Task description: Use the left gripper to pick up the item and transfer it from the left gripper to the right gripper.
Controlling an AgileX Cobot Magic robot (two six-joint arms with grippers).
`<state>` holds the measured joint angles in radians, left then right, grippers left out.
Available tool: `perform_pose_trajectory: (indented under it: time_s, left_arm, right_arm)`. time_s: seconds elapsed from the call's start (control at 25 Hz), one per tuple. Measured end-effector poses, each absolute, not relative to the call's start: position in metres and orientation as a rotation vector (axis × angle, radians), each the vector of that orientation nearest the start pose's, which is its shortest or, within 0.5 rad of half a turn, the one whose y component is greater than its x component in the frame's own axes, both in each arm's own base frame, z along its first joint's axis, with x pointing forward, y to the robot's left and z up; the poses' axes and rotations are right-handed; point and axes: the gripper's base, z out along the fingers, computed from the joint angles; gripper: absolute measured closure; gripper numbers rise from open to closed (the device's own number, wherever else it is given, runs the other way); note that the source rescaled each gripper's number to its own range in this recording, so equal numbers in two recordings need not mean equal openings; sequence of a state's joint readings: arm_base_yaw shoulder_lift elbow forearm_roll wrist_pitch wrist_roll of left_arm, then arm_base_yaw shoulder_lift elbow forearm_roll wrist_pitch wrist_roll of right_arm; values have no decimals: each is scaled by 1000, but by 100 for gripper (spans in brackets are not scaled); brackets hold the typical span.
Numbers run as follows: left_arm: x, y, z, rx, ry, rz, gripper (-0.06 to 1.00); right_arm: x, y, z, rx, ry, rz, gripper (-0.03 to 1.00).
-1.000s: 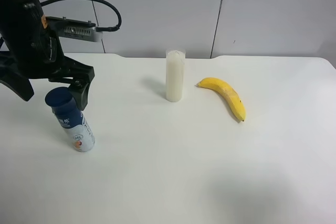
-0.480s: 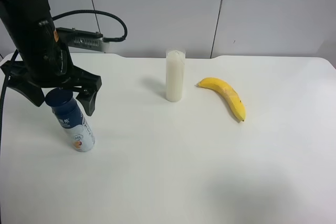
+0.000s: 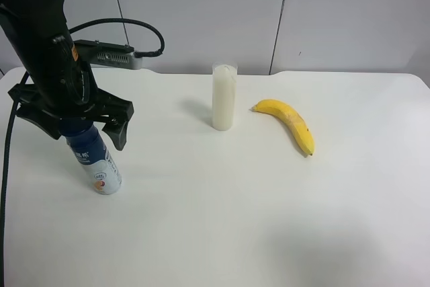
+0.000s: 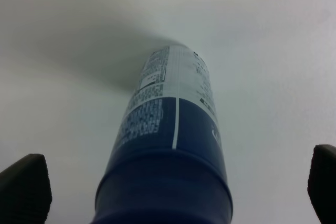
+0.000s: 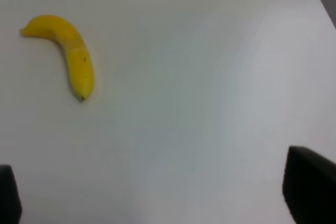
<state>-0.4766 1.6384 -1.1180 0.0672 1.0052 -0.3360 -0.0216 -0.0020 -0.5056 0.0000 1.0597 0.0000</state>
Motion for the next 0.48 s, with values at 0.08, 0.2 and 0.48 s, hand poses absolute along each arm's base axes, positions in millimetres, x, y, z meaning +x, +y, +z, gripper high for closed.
perform_pose_trajectory:
  time_s: [0.08,0.2,0.48]
  left_arm:
    - [274,-136,225,259,2987,3,-6]
    - [273,-135,223,260,2993,7,-6]
    - [271,-134,220,266,3004,15,-6]
  right_arm:
    - [-6,0,279,22,2036,-14,-3]
    - [-6,0,279,22,2036,-14,-3]
    - [-6,0,279,22,2036,-14,-3]
